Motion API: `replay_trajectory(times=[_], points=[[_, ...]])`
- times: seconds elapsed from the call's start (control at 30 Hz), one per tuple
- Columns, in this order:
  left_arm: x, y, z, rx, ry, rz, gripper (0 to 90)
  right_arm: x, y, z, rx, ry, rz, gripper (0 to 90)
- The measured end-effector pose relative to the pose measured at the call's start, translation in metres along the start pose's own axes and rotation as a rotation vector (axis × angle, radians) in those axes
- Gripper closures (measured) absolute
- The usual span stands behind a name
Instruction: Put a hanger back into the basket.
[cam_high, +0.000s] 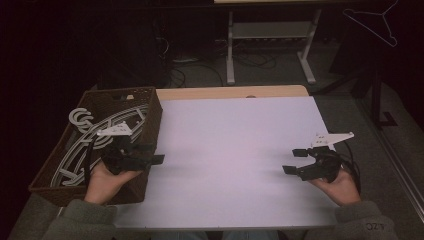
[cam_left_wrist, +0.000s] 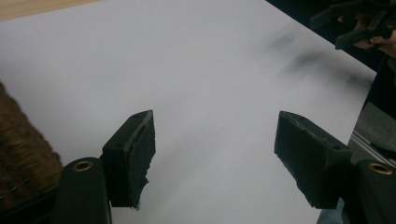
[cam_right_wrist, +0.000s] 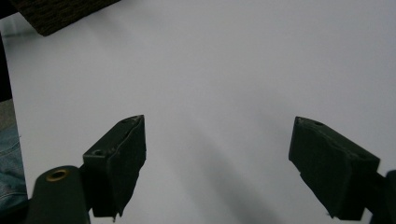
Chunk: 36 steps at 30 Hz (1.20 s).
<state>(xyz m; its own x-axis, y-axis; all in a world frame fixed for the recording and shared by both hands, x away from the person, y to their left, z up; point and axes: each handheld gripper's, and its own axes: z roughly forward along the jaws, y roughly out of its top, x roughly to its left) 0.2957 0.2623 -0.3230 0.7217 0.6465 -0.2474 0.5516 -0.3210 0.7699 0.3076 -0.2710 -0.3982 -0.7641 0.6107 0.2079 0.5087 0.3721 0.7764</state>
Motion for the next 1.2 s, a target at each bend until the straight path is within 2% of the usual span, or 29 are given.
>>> replay_trajectory(times=[0.33,0.67,0.97,1.2], points=[[-0.026,0.002,0.024,-0.007,-0.001,0.066,26.6,0.001,-0.006,0.000,-0.010,0.000,0.015,18.1],[-0.048,-0.011,0.049,-0.001,-0.006,0.113,24.1,0.006,-0.008,0.000,-0.009,-0.008,0.008,18.1],[-0.054,-0.024,0.061,-0.003,-0.010,0.117,22.2,0.012,-0.011,0.002,0.000,-0.016,0.006,18.0],[-0.052,-0.034,0.067,-0.020,-0.011,0.095,20.8,0.015,-0.014,0.003,0.007,-0.019,0.010,16.8]])
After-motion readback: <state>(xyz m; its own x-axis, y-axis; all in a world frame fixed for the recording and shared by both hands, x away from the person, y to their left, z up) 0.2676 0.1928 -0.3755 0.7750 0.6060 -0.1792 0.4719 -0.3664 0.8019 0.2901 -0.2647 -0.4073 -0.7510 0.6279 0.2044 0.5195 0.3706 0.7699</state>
